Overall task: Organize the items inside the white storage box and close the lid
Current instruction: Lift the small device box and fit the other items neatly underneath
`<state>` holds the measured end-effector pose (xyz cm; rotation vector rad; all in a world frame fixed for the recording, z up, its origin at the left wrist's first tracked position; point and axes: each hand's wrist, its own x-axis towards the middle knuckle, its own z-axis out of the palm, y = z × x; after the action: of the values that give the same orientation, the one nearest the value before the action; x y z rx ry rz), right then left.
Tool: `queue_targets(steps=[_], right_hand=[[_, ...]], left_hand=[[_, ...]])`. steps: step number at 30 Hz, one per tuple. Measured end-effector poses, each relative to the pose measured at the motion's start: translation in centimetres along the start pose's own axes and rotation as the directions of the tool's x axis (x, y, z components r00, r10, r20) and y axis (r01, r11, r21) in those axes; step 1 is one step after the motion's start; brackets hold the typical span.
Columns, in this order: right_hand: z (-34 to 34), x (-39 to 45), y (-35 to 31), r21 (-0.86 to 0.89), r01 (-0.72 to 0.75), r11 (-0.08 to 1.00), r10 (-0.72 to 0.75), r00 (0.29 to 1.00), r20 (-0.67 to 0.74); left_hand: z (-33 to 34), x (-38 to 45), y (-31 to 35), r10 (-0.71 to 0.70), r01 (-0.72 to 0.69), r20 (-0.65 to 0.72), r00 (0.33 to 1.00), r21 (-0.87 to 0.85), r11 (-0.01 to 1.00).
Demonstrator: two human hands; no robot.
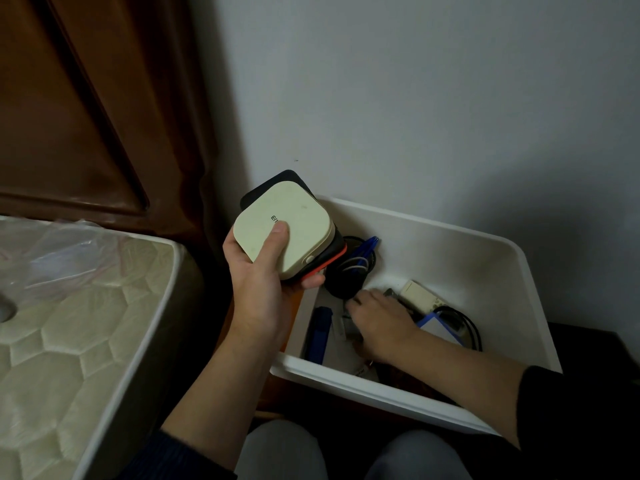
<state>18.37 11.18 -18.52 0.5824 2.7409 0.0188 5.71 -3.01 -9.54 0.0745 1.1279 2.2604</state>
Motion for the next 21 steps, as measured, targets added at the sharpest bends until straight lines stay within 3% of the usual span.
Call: queue_targets(steps=[3, 15, 21], right_hand=[[0.1, 0.7, -0.1, -0.065, 0.052, 0.997, -0.055, 0.997, -0.053], [-0.3, 1.2, 1.2, 0.064, 0.012, 0.998, -0.004, 0.991, -0.134], [-1.0, 0.9, 1.2, -0.020, 0.025, 0.999, -0.029, 0.975, -0.219]], left_hand=[[-0.1, 0.0, 0.0, 0.009, -0.009, 0.007, 1.000, 0.010, 1.000], [-0.1, 0.1, -0.2, 0.002, -0.003, 0.016, 1.000, 0.021, 1.000], [-0.2, 0.1, -0.2, 0.010, -0.010, 0.022, 1.000, 0.028, 1.000]])
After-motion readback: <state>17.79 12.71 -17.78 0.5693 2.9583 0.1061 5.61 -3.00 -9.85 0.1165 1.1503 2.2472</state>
